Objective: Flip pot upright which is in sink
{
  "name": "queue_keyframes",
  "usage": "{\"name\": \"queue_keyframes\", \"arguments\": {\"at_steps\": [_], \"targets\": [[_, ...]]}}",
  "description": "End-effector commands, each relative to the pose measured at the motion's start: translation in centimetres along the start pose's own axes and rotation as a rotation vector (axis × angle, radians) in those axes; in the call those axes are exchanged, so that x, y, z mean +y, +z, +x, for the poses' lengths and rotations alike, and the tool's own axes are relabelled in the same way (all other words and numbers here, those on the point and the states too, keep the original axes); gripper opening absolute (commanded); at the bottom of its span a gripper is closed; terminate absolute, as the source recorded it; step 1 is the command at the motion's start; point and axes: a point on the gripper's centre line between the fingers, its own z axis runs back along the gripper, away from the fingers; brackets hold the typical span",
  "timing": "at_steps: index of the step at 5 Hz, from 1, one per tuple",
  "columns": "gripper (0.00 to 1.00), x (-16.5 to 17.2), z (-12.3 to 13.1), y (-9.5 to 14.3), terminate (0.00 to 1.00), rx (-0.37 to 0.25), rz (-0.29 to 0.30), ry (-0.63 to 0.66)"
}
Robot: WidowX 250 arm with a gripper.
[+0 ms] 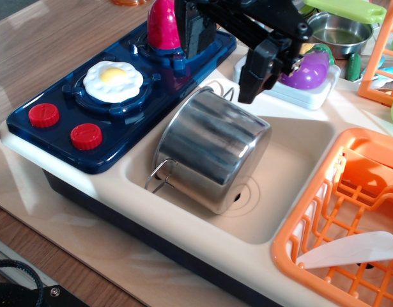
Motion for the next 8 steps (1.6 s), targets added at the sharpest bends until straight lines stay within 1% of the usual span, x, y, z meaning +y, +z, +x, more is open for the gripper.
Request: {"name": "queue_keyframes", "arguments": {"at_steps": [1,2,3,4,5,6,7,8], "targets": [[1.0,0.0,0.0,0.0,0.0,0.0,0.0,0.0],[1.0,1.6,-0.4,-0.8,0.0,-0.016,-0.085,-0.022],[1.0,3.0,-0.7,-2.1,0.0,-0.051,-0.164,-0.029],[1.0,3.7,-0.8,-3.4,0.0,-0.063,-0.296,-0.012],[1.0,3.2,-1.2,-4.5,0.0,-0.065,-0.351,0.025],[1.0,3.2,-1.0,-5.2,0.0,-0.059,-0.414,0.044],[1.0,2.2,-0.7,-5.9,0.0,-0.042,-0.481,0.107],[1.0,0.7,-0.1,-5.8,0.0,-0.045,-0.521,0.145]]}}
